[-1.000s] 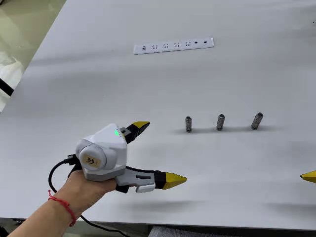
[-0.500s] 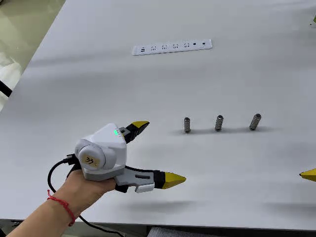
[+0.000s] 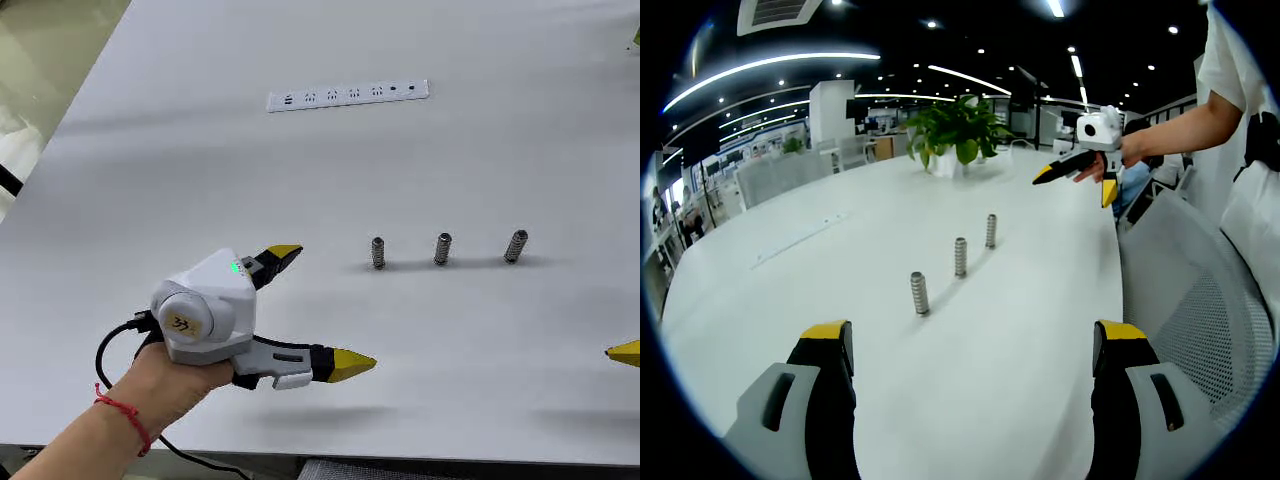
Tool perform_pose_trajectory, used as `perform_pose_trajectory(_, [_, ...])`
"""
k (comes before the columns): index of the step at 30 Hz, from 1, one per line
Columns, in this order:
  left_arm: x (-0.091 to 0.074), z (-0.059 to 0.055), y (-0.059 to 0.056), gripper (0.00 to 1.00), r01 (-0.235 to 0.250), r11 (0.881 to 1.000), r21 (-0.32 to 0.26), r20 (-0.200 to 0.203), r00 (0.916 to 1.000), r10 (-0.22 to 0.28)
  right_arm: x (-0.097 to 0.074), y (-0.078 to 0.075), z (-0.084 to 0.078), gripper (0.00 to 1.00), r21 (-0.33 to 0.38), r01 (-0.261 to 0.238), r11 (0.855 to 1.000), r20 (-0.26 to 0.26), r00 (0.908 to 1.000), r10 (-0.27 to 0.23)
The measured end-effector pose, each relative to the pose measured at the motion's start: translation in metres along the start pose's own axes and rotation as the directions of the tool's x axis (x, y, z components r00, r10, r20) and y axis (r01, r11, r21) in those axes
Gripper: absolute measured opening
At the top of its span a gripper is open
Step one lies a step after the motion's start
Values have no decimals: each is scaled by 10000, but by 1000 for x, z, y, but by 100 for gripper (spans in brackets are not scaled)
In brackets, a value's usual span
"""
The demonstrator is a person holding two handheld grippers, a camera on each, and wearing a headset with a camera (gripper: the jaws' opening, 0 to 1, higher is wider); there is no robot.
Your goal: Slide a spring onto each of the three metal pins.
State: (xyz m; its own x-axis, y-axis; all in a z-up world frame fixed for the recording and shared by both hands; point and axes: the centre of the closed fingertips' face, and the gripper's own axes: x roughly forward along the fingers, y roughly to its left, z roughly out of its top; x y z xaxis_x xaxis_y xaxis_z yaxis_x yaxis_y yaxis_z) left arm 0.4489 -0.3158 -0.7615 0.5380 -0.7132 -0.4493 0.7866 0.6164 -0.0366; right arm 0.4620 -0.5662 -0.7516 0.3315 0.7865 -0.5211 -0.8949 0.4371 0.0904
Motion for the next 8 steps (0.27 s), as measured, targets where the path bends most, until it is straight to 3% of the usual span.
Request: perform_pose_trajectory(8, [1,0,-1,99,8,10000,-6,4,10000,-8,0,0,-1,96,-15,-11,10000,-26,10000,11])
